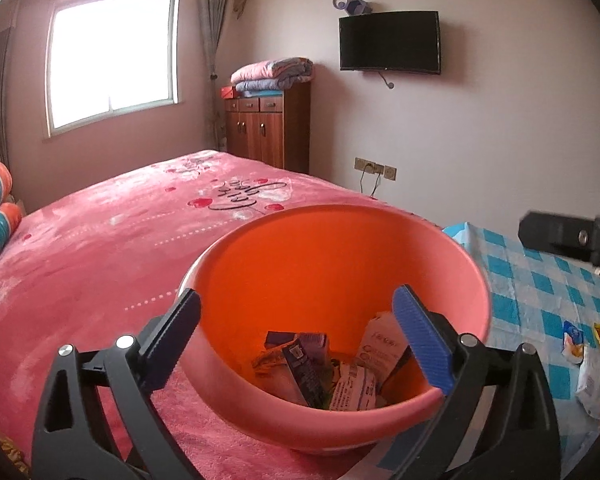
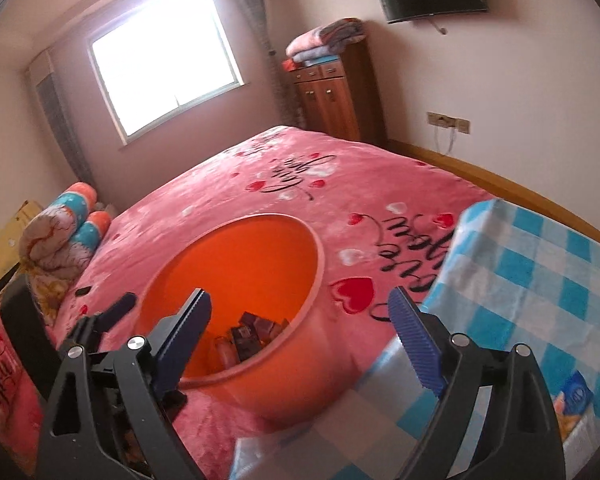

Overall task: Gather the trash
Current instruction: 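Bring both empty tools back over the table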

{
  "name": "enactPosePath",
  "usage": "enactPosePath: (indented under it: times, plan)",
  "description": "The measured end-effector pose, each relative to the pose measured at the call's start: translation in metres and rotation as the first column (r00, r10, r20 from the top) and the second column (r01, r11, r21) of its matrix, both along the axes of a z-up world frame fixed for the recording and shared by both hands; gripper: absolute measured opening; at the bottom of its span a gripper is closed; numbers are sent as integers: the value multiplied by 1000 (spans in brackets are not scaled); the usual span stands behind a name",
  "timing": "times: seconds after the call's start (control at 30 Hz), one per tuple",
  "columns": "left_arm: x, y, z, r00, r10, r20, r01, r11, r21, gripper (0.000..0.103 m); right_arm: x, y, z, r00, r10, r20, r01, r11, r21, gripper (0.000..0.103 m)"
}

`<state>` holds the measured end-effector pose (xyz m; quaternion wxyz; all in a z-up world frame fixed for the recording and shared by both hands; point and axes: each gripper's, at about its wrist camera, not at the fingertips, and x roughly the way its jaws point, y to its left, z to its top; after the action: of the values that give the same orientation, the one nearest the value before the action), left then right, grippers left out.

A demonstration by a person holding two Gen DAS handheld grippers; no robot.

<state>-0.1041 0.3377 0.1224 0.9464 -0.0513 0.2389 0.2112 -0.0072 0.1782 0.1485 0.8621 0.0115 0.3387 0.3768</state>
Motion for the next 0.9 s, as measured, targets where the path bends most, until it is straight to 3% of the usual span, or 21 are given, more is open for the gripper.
enactPosePath:
  times: [0.27, 0.47, 0.9]
  plan:
    - [-2, -29, 10, 999, -41, 7, 41, 999, 14, 98, -10, -39, -5, 996, -89, 2, 89, 996, -7, 89]
    - [-2, -56, 15, 997, -82, 5, 82, 996, 29, 98, -25, -72, -4, 986, -159, 40, 160, 987, -19, 95]
    - [-9, -122, 21, 981, -195, -11, 195, 979, 60, 98, -64, -147, 1, 943, -303, 138, 309, 951, -23, 95]
